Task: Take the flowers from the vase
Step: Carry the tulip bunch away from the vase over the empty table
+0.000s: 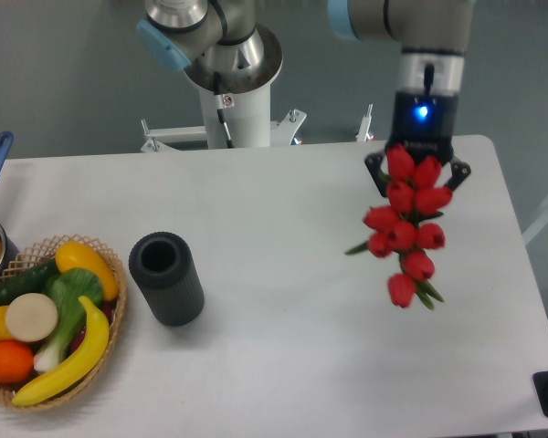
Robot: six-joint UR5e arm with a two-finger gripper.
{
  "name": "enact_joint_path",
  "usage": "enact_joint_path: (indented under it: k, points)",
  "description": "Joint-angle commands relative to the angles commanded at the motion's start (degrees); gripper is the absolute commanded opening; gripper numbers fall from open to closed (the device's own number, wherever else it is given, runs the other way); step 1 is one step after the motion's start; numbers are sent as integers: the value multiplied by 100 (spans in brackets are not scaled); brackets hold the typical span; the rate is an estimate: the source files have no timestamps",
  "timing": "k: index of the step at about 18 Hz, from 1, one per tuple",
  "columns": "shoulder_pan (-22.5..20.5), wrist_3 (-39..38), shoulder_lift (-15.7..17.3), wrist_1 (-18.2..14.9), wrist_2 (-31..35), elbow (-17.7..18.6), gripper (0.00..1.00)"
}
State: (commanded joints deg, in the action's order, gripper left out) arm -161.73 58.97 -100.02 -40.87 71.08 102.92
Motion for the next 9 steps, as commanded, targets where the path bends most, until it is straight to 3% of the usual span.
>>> enact_joint_path:
  k: [4, 9]
  points:
    - [228, 96, -175, -456, 554, -271, 8]
    - [589, 106, -527, -1563, 1302, -966, 10]
